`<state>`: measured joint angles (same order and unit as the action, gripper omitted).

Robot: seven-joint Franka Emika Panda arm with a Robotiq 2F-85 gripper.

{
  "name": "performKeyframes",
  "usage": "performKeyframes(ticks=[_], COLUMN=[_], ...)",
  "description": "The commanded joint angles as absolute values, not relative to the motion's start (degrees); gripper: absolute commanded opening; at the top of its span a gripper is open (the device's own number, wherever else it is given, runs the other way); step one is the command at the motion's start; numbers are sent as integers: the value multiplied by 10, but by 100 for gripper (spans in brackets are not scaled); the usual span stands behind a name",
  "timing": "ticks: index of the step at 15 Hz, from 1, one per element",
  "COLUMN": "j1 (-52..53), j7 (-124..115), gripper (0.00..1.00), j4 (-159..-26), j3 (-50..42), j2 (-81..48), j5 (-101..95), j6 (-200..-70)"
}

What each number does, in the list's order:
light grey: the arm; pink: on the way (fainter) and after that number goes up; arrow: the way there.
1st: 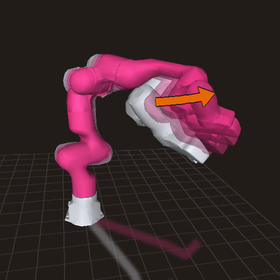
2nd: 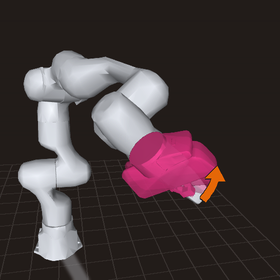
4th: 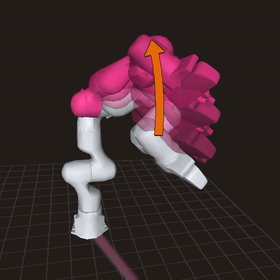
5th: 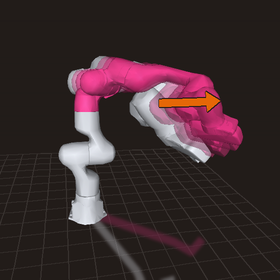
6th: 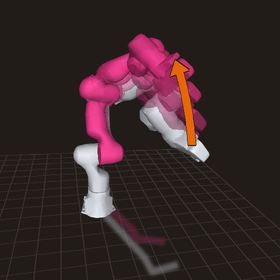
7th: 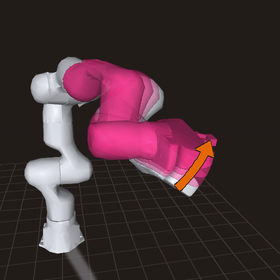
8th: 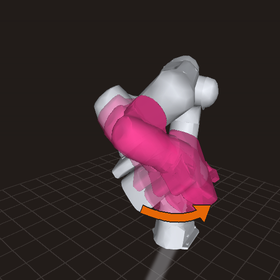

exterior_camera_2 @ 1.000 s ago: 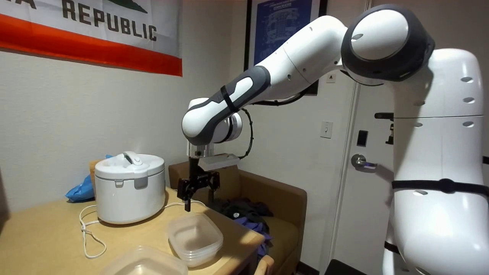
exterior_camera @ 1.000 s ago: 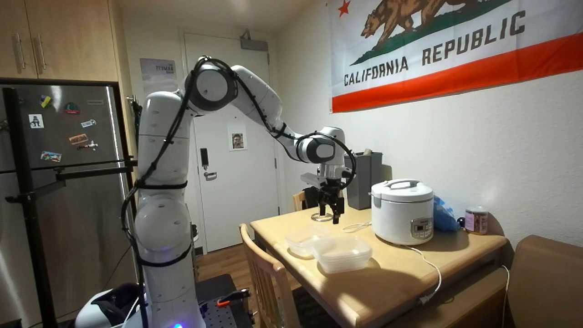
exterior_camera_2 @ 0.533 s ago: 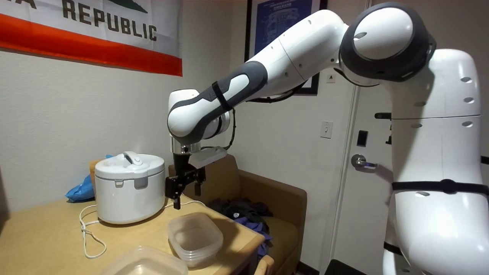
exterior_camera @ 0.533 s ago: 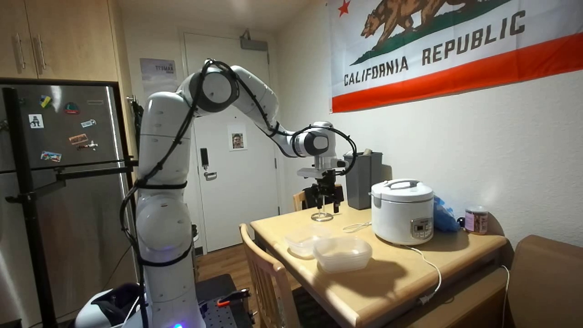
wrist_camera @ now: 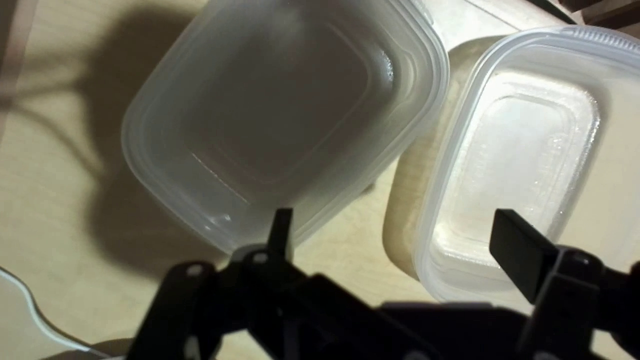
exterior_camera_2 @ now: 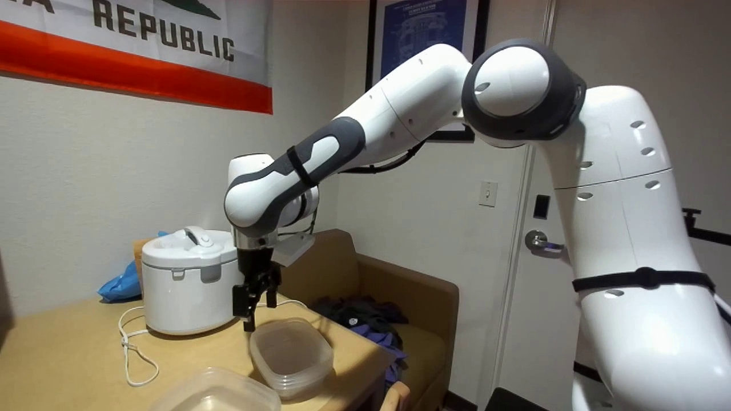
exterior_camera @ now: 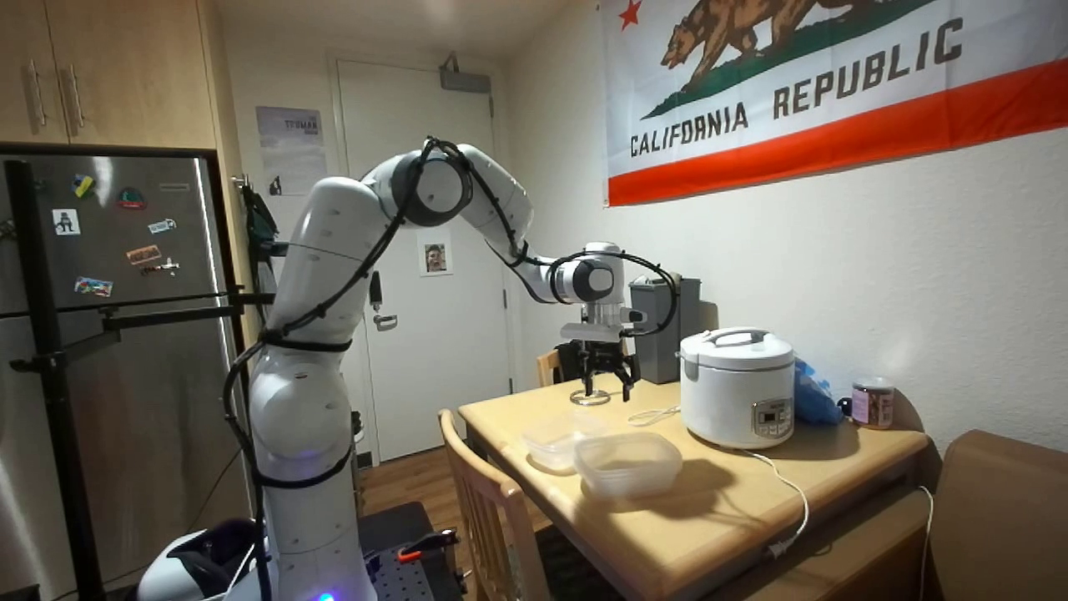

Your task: Put the bowls inside one another

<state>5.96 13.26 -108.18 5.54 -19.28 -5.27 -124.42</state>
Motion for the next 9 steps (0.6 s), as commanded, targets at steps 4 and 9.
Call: performKeyframes(ticks=[4,9], j1=[60,53], j7=[161,164], gripper=[100,100], j4=[-980,-933], j3=[73,77], j2=[-286,-345], j5=[-47,-30], j6=[-1174,-1146])
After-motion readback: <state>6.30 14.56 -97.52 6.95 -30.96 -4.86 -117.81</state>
